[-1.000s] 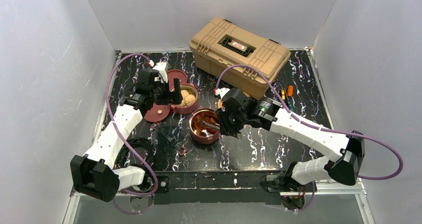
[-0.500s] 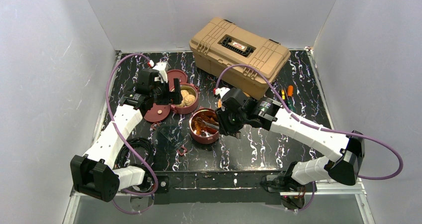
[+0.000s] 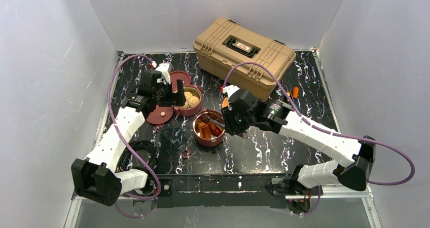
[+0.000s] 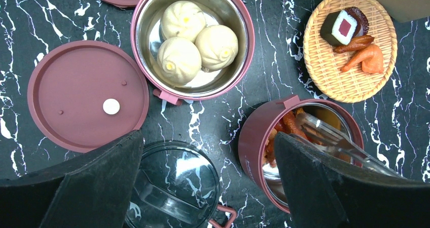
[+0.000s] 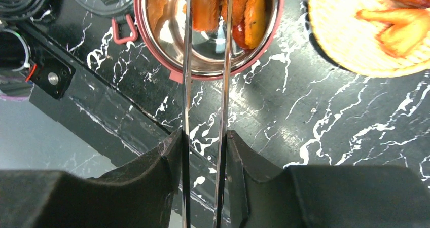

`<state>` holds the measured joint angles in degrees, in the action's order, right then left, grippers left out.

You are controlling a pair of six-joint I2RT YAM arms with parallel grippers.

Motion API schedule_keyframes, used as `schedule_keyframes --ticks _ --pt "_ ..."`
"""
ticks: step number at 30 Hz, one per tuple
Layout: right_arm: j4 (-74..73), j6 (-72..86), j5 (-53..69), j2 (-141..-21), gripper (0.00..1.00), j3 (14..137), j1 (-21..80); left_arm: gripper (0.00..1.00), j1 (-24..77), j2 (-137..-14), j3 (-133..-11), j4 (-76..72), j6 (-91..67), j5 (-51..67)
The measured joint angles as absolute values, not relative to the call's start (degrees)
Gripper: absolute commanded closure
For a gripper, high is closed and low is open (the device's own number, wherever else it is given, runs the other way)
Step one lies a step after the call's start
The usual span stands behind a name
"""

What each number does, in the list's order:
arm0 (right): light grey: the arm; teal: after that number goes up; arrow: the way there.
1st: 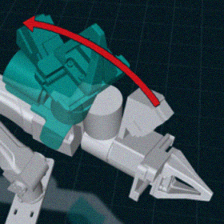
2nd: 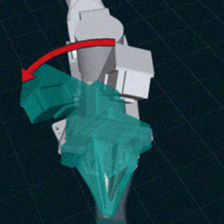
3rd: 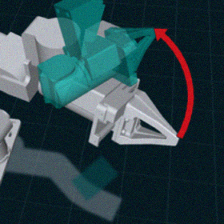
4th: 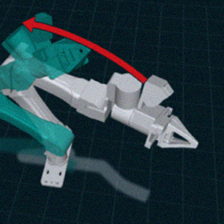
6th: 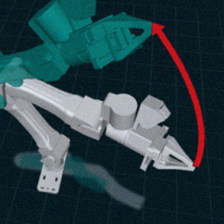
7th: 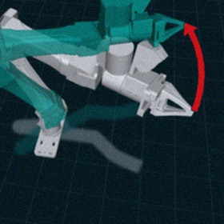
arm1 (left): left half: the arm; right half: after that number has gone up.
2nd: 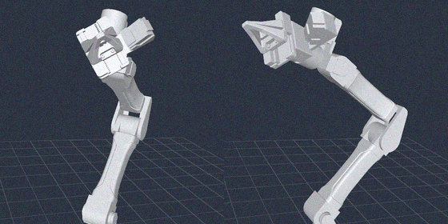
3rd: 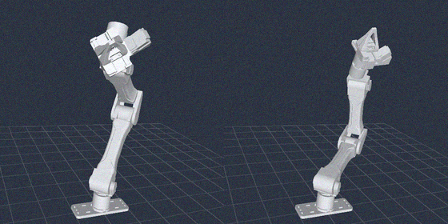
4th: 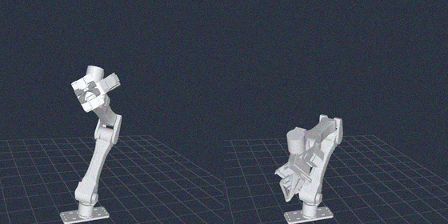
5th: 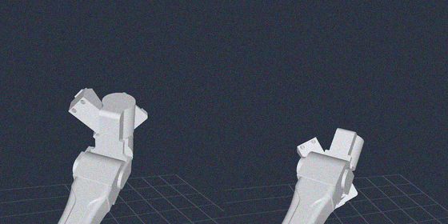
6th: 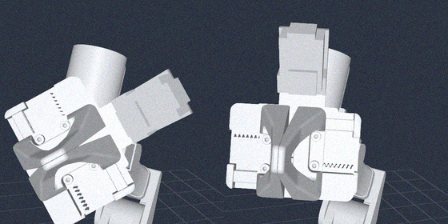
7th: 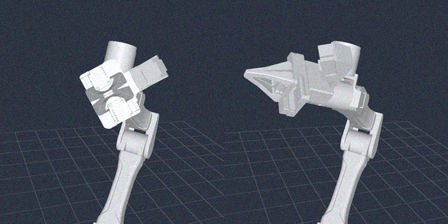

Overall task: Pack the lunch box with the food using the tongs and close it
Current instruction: Place the fake food in the packing box.

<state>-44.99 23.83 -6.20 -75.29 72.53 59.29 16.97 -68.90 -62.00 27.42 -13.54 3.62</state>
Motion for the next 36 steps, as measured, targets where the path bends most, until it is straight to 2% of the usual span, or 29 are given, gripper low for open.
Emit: schedule_keyframes --ticks 9,17,24,36 --pt "-48.05 25.43 -16.29 -70.96 0.59 75.5 58.19 0.01 16.97 -68.73 -62.0 27.38 -13.54 3.62" --pt "-52.69 28.12 -18.94 -70.39 0.6 74.46 49.23 0.0 16.97 -68.73 -62.0 27.35 -13.54 3.62" --pt "-53.98 30.09 -16.75 -66.63 0.57 68.79 42.78 0.01 16.97 -68.73 -62.0 27.27 -13.54 3.68" --pt "-55.96 29.76 -14.66 -67.02 0.54 66.59 42.39 0.01 16.97 -68.75 -62.0 27.27 -13.58 3.9"
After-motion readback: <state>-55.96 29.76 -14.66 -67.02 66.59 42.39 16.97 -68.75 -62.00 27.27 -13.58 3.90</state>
